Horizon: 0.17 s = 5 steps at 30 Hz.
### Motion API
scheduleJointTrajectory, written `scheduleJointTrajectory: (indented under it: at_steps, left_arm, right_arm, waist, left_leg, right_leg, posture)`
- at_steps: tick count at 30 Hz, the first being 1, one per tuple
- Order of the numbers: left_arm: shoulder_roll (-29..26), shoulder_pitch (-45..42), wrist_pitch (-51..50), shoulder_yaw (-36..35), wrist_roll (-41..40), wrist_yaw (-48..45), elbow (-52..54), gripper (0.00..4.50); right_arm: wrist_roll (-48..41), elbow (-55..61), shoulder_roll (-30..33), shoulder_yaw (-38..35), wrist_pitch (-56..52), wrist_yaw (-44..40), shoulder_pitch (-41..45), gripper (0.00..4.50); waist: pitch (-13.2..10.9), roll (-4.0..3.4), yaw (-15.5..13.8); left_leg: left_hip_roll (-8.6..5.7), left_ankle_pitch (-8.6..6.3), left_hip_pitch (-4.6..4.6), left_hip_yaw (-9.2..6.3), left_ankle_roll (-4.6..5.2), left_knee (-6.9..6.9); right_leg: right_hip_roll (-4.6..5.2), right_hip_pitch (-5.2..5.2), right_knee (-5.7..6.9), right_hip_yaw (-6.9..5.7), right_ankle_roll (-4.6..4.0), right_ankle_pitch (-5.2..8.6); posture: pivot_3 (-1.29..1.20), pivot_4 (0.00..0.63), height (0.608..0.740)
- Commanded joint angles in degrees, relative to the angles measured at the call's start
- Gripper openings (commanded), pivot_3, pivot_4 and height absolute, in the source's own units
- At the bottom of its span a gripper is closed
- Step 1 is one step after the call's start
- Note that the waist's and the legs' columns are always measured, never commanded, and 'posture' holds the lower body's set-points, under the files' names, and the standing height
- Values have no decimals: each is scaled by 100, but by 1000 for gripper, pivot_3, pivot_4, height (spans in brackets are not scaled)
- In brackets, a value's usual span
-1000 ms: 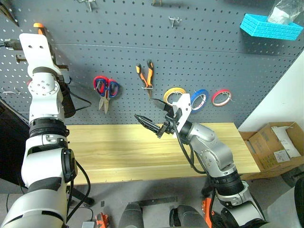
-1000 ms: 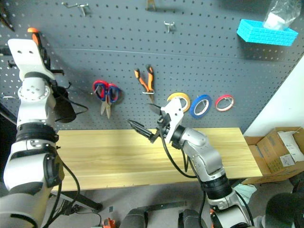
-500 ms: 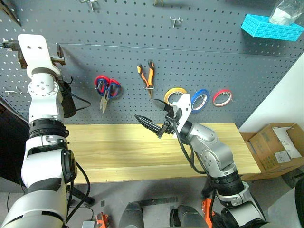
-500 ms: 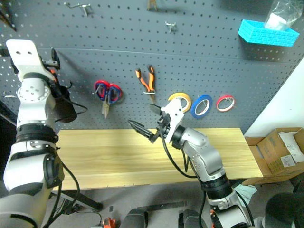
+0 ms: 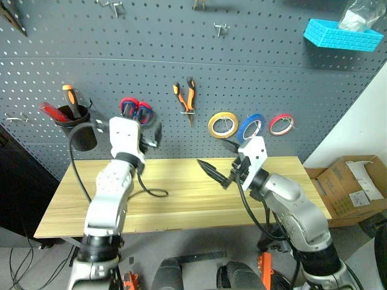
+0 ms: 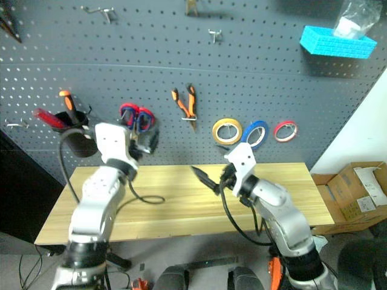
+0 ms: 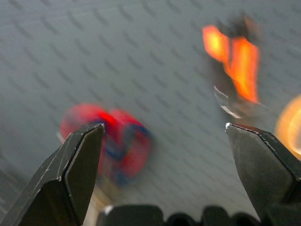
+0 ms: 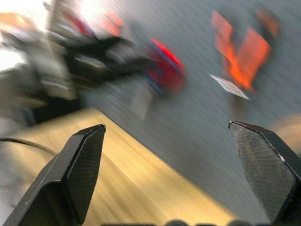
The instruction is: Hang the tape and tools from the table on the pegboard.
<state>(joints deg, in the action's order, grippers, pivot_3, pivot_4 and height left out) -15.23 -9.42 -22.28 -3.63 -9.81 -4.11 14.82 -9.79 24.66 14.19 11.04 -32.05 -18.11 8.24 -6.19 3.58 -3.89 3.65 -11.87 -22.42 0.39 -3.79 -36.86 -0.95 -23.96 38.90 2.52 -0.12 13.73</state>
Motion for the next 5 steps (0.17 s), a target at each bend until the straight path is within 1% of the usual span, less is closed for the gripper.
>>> scheduleJointTrajectory:
  at_steps: [1,3,5]
  left_arm:
    - [231,455,-529,-170,-120,123,-287,4439]
    - [246,556,-650,-328,-158,98,-541,4439]
    - [175,566,-631,-471,-167,42,-779,4439]
  right_arm:
    - [517,-201,-103,-506,-164,915,-505,4500]
    - [561,-447,-249,-795,-121,1208,-729,4500]
    - [602,-689,-291,-988,29,1335,-867,4500]
  waist:
    - [8,-30,61]
    - [2,-42,111]
    - [-2,-47,138]
  left_leg:
    - [-1,0,4,1,0,2]
    - [-6,0,14,-12,0,-3]
    - [-8,-1,13,-27,-1,-5]
  right_leg:
    - [1,-1,-2,2,-2,1]
    - [1,6,-2,-1,-2,2]
    - [1,3,-7,-6,-2,2]
  posture:
    - [129,81,740]
    - [125,80,740]
    - [115,76,740]
